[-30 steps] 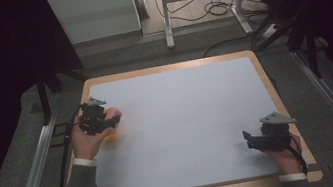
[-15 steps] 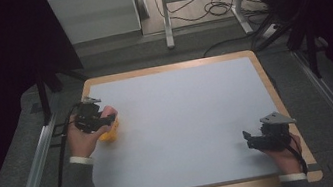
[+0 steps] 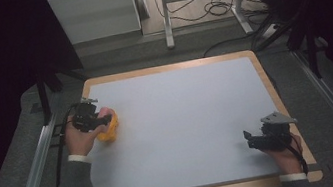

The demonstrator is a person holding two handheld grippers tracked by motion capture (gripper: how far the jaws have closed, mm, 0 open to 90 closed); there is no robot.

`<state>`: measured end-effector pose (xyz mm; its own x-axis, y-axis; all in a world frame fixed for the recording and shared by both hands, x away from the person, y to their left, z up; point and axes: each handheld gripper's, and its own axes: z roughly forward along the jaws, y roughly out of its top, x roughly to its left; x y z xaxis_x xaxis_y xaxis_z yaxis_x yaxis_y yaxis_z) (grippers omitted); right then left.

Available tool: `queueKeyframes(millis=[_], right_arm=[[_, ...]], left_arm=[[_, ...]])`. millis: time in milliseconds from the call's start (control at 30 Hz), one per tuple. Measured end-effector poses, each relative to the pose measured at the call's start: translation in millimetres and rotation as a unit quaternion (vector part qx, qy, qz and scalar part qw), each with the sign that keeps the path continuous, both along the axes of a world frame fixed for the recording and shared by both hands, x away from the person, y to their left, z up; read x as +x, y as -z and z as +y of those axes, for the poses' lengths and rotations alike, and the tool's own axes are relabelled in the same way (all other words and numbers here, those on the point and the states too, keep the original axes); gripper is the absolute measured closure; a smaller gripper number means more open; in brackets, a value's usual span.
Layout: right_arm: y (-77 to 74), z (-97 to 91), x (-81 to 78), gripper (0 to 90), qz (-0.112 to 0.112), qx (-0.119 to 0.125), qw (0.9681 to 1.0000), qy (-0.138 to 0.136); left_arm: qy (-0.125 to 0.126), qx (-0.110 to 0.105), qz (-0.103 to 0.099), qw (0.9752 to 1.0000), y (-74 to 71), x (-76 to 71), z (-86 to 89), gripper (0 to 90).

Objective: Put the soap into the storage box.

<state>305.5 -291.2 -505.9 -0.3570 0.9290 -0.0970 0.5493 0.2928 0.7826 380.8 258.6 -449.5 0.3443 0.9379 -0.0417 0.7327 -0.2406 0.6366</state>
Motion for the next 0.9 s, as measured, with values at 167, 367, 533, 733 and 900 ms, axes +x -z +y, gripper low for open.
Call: queueKeyframes(millis=[167,367,533,733,900], right_arm=[[0.4,0.6,0.1,7.6,0.001,-0.001,1.0000,-0.001],[1.2,1.4,0.2,7.5,0.003,-0.003,1.0000,-0.001],[1.6,1.2,0.4,7.5,0.003,-0.004,1.0000,-0.001],[1.6,0.8,0.3,7.5,0.002,-0.003,1.0000,-0.001],[2.0,0.2,0.4,7.5,0.002,-0.004,1.0000,0.000]], left_arm=[[-0.008,-0.002,0.008,0.9999,8.0,2.8,4.9,60.2],[-0.013,0.000,0.015,0.9998,16.0,5.9,6.6,60.1],[-0.013,0.003,0.021,0.9997,19.0,9.0,5.0,60.1],[-0.012,0.007,0.033,0.9994,25.8,14.5,1.6,60.1],[-0.009,0.011,0.039,0.9992,28.4,16.0,-0.1,60.1]])
